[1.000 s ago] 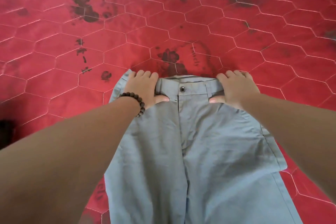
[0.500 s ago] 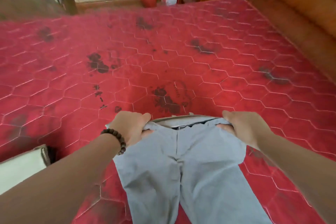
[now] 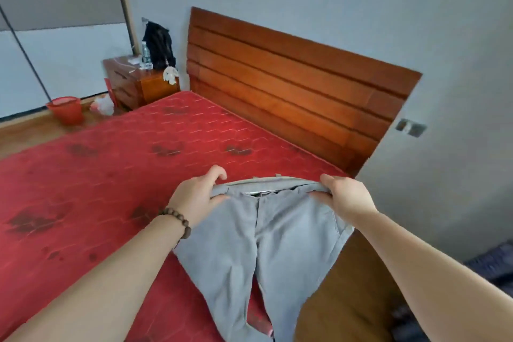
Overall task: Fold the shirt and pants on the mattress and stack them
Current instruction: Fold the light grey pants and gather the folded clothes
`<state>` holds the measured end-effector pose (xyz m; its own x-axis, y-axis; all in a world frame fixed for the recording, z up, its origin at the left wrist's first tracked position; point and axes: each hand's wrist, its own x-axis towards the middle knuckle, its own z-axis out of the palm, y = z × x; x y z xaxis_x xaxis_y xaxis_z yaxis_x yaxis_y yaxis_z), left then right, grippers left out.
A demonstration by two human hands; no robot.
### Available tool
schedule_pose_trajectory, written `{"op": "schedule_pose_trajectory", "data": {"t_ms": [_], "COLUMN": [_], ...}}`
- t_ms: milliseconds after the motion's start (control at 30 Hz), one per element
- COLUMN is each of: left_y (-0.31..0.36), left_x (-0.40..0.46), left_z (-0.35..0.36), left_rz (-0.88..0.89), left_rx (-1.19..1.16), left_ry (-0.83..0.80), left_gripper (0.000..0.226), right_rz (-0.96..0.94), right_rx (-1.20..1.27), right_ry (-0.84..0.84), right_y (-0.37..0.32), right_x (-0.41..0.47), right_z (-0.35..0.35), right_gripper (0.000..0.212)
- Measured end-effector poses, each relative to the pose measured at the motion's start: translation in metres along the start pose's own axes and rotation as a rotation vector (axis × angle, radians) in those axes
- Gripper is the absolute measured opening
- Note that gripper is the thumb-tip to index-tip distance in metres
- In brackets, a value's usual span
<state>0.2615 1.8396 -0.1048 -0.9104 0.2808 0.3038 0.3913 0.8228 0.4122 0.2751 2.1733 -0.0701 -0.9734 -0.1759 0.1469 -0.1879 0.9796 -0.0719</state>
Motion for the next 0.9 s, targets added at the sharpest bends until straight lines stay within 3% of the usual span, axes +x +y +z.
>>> {"op": "schedule_pose_trajectory", "data": {"t_ms": [167, 333, 400, 533, 633, 767, 900], "left_y": [0.119, 0.217, 0.250, 0.310, 0.351, 0.400, 0.441], "left_x": [0.046, 0.080, 0.089, 0.101, 0.109, 0.113, 0.120], "left_z": [-0.042, -0.072, -0.078, -0.085, -0.087, -0.088, -0.096], "left_rz": [0.328, 0.505, 0.552, 0.663, 0.769, 0.901, 0.985], "left_rx": [-0.007, 0.023, 0.038, 0.067, 0.090, 0.089, 0.013], "left_ry": [0.105, 0.073, 0.089, 0.158, 0.216, 0.408, 0.525], "left_gripper": [0.023, 0.030, 0.031, 0.027, 0.030, 0.046, 0.059], "right_rz": [0.101, 0.008, -0.038, -0.082, -0.010, 0.183, 0.164], "right_rx": [-0.063, -0.288, -0.377, -0.552, -0.543, -0.464, -0.443], "right_ry": [0.228, 0.391, 0.377, 0.406, 0.429, 0.498, 0.631], "right_y": [0.066, 0.106, 0.116, 0.144, 0.170, 0.200, 0.212], "right_x": [-0.069, -0.139, -0.167, -0.214, -0.244, -0.275, -0.291], "right_z": [-0.111, -0.202, -0.229, -0.270, -0.291, -0.312, -0.334], "right_gripper": [0.028, 0.032, 0.037, 0.019, 0.024, 0.031, 0.027]}}
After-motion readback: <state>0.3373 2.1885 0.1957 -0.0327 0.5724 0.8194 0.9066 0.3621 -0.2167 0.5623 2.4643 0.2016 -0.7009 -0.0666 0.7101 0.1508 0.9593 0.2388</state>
